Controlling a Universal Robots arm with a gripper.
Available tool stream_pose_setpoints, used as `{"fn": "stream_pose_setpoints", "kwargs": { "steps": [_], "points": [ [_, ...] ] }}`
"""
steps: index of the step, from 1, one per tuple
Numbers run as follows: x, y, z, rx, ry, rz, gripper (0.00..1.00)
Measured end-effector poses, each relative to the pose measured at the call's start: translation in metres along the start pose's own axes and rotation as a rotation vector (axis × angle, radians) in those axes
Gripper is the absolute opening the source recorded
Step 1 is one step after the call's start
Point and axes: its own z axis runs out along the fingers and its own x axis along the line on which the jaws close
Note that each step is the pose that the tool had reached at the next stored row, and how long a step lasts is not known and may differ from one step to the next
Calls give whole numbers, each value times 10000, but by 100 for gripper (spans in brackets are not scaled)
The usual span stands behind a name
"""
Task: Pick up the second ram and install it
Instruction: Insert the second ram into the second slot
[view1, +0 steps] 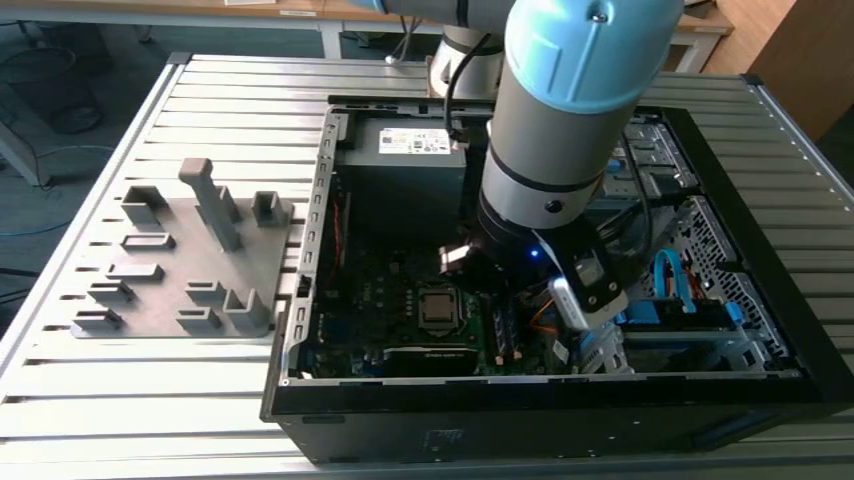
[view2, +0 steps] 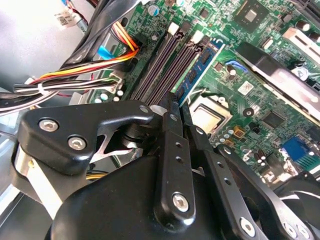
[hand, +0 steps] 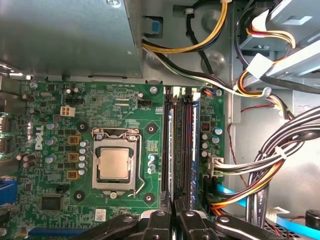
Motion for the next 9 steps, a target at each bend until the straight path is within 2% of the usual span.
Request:
{"fn": "stream_pose_setpoints", "kwargs": {
  "steps": [9],
  "points": [
    [1, 3, 43, 2, 0, 0, 14]
  ]
}}
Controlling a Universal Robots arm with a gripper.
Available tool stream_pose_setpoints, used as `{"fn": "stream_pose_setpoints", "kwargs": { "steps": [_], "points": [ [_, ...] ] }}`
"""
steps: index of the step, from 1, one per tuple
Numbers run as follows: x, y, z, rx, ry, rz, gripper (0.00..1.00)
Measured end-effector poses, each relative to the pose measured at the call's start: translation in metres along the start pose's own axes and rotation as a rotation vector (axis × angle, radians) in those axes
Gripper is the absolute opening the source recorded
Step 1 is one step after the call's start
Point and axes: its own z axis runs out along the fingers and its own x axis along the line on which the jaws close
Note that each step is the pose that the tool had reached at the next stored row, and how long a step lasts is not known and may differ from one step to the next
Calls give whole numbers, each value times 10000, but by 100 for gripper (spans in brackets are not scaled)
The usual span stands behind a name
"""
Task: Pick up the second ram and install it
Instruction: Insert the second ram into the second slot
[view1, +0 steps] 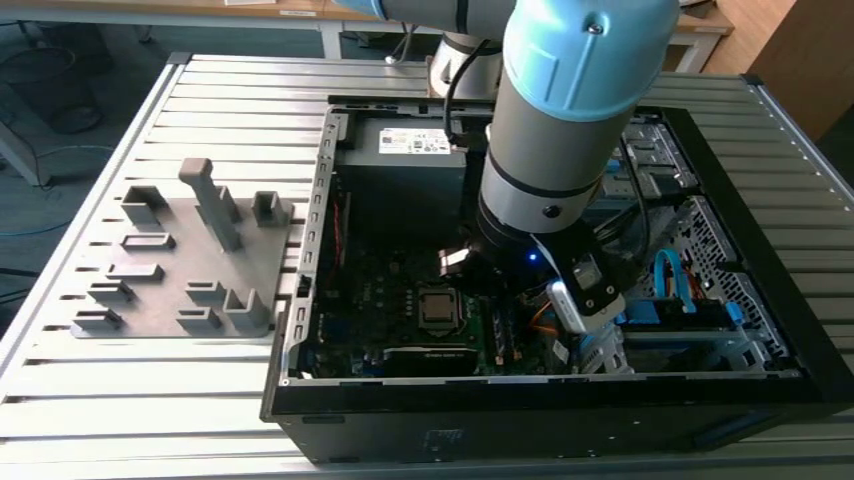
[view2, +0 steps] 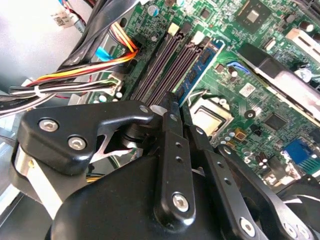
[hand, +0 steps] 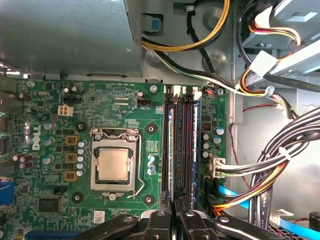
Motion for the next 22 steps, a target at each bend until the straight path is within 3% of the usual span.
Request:
{"fn": "stream_pose_setpoints", "kwargs": {
  "steps": [9, 22],
  "points": [
    [-1, 108, 9, -1, 0, -1, 14],
    [56, 170, 16, -3, 1, -73, 14]
  ]
}}
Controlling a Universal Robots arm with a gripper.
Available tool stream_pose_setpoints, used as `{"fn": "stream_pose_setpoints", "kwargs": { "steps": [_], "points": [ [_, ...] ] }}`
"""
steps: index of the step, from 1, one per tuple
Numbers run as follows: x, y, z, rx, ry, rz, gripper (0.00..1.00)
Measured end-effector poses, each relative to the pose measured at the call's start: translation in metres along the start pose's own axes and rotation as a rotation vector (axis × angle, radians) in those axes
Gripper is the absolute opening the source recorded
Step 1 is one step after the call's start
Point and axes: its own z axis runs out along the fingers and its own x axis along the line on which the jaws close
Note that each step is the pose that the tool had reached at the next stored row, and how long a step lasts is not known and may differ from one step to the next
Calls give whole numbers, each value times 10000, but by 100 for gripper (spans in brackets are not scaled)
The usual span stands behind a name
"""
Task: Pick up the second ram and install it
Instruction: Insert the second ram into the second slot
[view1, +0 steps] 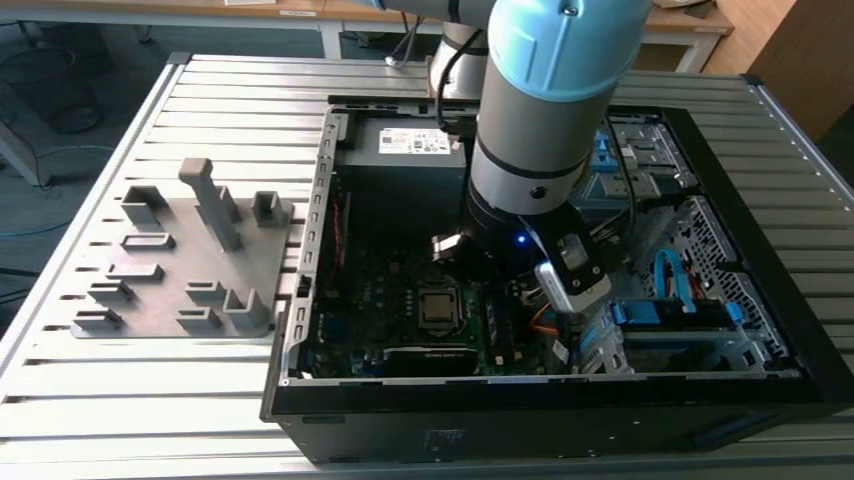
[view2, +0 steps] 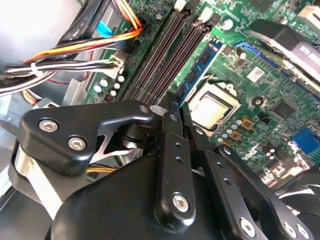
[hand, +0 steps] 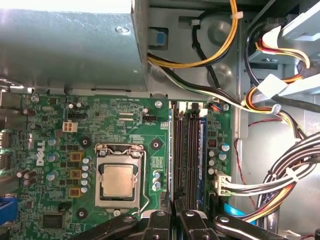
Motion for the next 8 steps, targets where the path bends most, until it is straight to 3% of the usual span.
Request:
{"fn": "stream_pose_setpoints", "kwargs": {
  "steps": [2, 8],
  "points": [
    [0, 20, 5, 3, 0, 23, 14],
    [1, 24, 23, 49, -34, 659, 14]
  ]
}}
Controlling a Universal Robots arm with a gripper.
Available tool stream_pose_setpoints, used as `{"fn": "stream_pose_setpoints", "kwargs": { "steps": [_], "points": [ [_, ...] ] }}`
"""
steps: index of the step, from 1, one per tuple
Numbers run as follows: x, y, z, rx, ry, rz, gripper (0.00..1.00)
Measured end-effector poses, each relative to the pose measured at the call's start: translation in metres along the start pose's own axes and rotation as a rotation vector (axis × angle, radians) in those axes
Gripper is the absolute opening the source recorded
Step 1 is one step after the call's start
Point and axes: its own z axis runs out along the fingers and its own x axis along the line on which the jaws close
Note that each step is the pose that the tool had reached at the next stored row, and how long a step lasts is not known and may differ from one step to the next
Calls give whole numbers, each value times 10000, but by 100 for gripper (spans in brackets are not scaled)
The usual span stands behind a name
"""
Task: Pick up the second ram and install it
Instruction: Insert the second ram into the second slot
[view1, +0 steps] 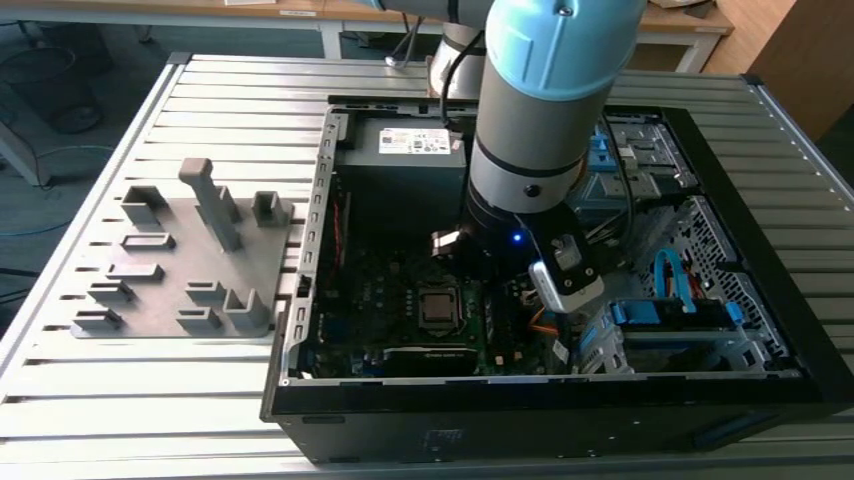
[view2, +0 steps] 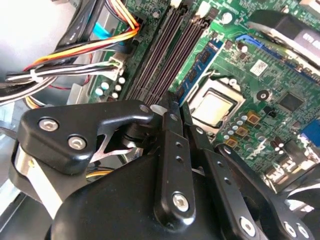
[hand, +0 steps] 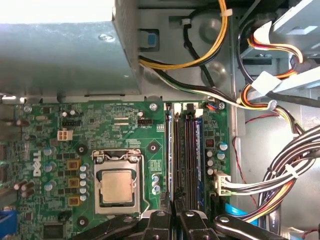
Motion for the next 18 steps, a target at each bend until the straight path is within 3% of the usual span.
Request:
{"fn": "stream_pose_setpoints", "kwargs": {
  "steps": [2, 6, 18],
  "points": [
    [-1, 0, 10, 19, -2, -5, 14],
    [0, 12, 52, 195, -9, -12, 14],
    [-9, 27, 133, 520, -24, -22, 14]
  ]
}}
